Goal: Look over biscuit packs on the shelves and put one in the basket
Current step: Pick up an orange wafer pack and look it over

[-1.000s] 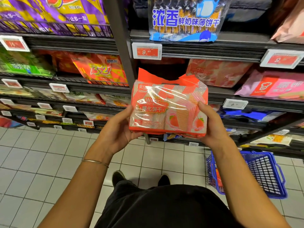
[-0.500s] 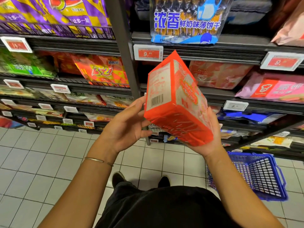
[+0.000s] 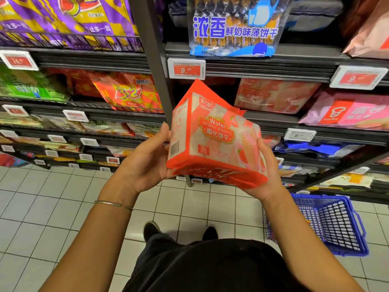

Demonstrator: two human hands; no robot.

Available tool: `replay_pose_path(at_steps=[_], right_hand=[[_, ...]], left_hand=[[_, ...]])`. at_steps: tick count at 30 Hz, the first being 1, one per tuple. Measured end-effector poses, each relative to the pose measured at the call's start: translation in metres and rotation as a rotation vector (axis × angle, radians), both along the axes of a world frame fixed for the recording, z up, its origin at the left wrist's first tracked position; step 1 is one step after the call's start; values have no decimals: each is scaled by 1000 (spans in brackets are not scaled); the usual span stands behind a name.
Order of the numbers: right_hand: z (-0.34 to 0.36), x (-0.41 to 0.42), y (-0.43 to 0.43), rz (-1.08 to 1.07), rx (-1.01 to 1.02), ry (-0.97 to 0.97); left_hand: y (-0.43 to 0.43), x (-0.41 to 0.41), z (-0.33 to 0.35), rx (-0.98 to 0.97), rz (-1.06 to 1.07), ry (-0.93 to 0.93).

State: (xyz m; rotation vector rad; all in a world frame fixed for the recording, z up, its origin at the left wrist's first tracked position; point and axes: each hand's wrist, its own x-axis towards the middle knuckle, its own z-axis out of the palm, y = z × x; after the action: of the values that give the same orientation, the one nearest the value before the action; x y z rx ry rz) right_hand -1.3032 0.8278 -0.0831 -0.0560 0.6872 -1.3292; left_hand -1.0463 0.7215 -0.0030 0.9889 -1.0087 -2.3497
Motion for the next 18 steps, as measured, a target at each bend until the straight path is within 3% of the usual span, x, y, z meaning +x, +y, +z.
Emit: replay_pose_path(at_steps=[4, 8, 12, 18], right_hand=[[-1, -3, -2, -57, 44, 88], [-4, -8, -5, -28, -82, 198], [0, -12, -2, 67, -180, 260], [15, -14, -6, 131, -227, 421]], left_hand=[[-4, 8, -10, -6, -35, -23], [-4, 11, -17, -38, -91, -72], [-4, 13, -23, -43, -57, -20], [-1, 11, -30, -153, 68, -96]])
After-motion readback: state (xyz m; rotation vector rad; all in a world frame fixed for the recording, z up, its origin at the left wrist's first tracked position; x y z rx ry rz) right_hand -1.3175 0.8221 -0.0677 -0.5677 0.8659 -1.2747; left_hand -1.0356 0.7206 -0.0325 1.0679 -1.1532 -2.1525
